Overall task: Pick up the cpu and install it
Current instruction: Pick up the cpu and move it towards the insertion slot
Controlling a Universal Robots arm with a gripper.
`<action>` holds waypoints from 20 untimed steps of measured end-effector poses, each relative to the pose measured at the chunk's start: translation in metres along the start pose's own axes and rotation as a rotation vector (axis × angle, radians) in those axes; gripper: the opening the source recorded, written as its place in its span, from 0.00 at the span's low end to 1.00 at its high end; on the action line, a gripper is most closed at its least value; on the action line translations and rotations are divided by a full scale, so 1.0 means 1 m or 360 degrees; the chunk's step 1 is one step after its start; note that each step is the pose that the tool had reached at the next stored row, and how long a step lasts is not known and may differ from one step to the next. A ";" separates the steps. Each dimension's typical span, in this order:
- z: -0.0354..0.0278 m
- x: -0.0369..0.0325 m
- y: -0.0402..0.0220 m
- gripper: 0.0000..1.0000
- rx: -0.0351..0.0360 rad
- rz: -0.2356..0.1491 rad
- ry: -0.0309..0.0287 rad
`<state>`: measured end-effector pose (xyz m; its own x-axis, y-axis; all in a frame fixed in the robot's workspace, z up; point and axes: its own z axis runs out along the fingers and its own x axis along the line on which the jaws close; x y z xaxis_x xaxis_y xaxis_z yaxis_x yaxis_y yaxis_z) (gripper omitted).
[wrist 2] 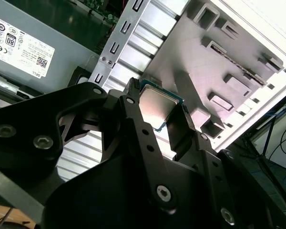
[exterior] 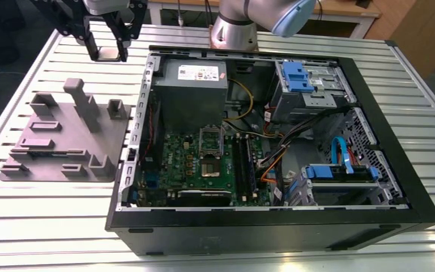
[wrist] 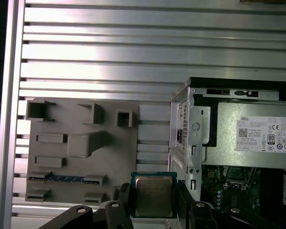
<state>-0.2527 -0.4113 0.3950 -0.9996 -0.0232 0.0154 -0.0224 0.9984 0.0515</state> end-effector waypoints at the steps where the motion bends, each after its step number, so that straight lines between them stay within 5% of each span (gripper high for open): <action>1: 0.0000 -0.0003 0.0000 0.47 0.0000 0.0000 0.00000; 20: -0.0001 -0.0052 -0.0001 0.47 0.0000 0.0000 0.00000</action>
<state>-0.2475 -0.4113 0.3950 -0.9996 -0.0232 0.0154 -0.0224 0.9984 0.0514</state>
